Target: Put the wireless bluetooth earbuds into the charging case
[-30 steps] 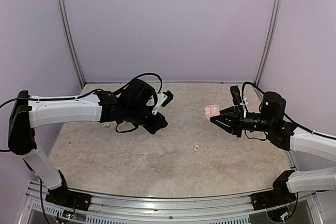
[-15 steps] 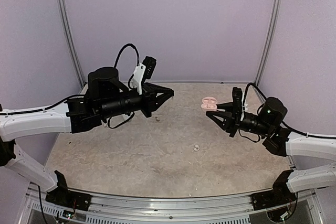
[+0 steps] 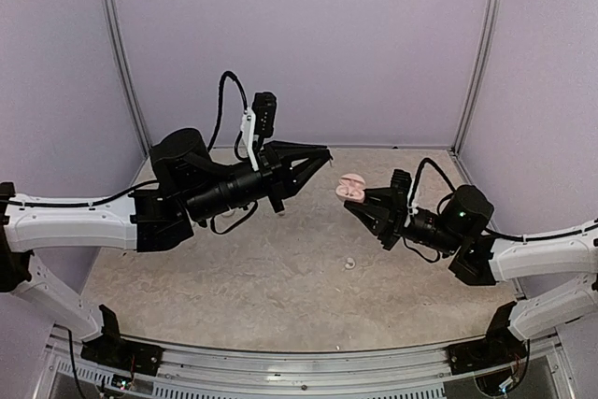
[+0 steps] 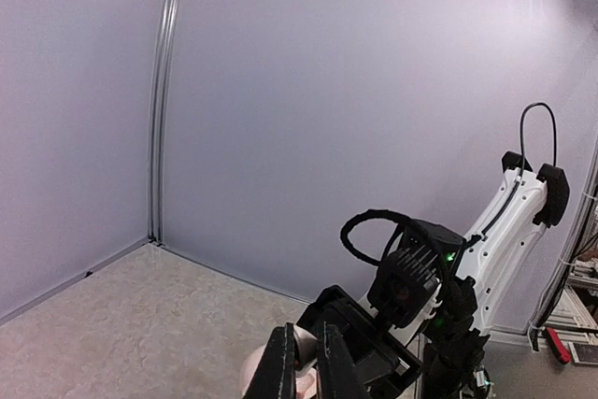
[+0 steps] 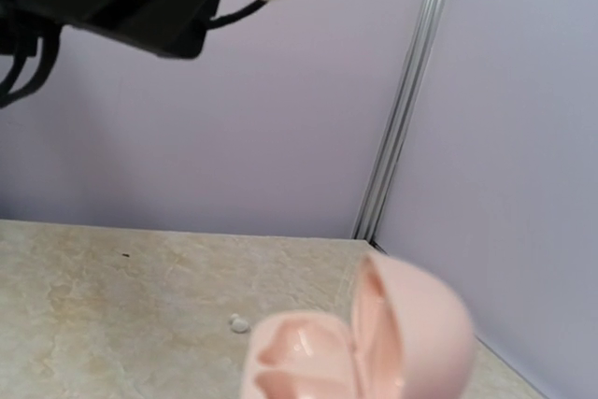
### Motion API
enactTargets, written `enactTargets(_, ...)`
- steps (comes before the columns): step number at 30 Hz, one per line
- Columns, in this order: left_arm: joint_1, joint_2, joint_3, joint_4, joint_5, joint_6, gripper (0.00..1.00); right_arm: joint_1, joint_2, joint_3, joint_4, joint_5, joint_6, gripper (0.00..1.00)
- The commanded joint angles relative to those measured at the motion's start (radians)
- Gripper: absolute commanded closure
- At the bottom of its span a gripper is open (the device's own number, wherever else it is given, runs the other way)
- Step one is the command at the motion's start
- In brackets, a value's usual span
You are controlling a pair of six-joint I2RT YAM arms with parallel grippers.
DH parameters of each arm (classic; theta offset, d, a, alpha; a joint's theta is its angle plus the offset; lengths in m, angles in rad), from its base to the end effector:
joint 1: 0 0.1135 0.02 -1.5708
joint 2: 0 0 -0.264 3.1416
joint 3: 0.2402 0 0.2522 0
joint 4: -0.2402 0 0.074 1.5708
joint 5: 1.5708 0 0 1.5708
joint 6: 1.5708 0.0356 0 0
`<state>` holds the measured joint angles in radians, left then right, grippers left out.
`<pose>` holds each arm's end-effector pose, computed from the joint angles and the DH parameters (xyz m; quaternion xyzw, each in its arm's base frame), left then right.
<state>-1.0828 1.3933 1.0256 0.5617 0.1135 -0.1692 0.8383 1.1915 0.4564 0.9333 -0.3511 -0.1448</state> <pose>0.1516 -0.2941 0.3624 0.3191 0.5499 -0.4810 0.6037 0.1578 0.1937 0.2601 -0.4136 0.4863 0.3629 0.6788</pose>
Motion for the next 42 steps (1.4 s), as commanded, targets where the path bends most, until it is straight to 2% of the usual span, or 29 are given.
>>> enactTargets(1,-0.017,0.032,-0.004,0.074,0.023,-0.011,0.94,0.032,0.031,0.043,0.089,0.061,-0.012,1.0)
enactTargets(13,-0.025,0.069,-0.002,0.076,0.033,-0.031,0.94,0.067,0.06,0.076,0.118,0.043,0.058,1.0)
enactTargets(42,-0.027,0.106,0.015,0.017,0.018,-0.047,0.94,0.068,0.043,0.074,0.111,0.037,0.055,1.0)
